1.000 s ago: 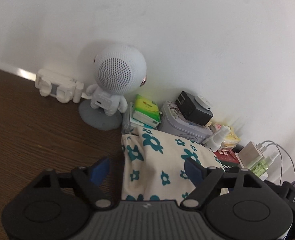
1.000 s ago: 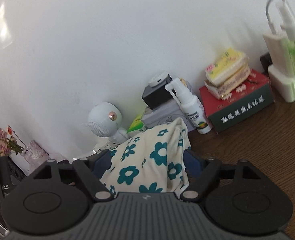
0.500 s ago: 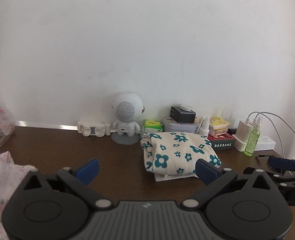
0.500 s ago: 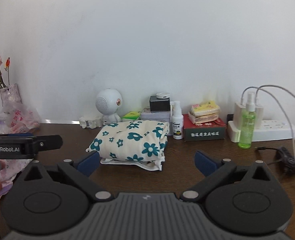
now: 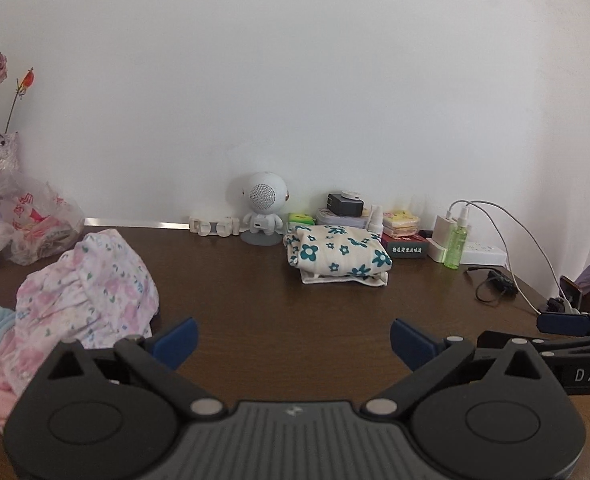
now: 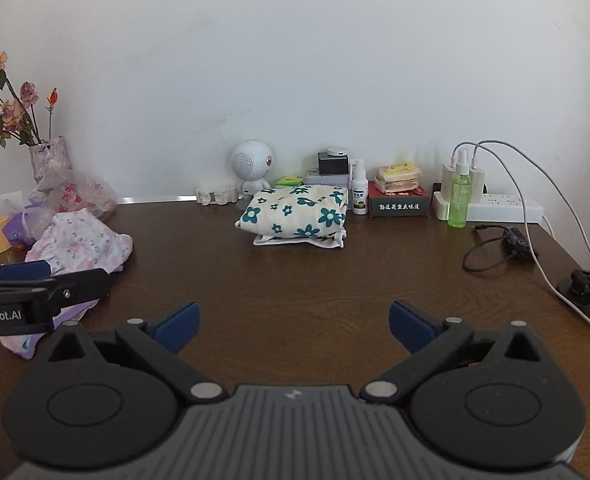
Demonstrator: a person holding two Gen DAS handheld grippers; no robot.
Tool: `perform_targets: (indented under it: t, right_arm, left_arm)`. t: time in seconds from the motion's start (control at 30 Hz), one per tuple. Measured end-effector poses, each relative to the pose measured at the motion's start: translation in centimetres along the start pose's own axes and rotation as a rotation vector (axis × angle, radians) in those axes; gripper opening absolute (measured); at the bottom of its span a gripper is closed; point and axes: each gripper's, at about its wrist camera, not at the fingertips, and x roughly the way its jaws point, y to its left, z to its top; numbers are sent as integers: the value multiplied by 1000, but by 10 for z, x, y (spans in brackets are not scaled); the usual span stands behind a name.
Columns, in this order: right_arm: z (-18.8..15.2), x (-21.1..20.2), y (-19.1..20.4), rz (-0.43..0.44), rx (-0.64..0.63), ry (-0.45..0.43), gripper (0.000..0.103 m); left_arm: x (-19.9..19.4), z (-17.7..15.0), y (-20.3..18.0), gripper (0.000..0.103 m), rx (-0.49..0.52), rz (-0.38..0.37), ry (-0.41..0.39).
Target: Fold clothes
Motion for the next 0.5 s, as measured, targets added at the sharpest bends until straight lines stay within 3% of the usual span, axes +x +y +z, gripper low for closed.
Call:
perform_targets:
  t: [0.2, 0.43, 0.5]
  right_arm:
    - [-31, -60, 18, 0, 10, -1, 103]
    - [-77, -124, 29, 9, 41, -3, 103]
    - [-89, -137, 33, -2, 42, -1, 103]
  left_arm:
    - [-69, -37, -1, 103, 56, -62, -9]
    - [-135, -81, -13, 103, 132, -75, -41]
    - [-151, -93, -13, 101, 110, -65, -54]
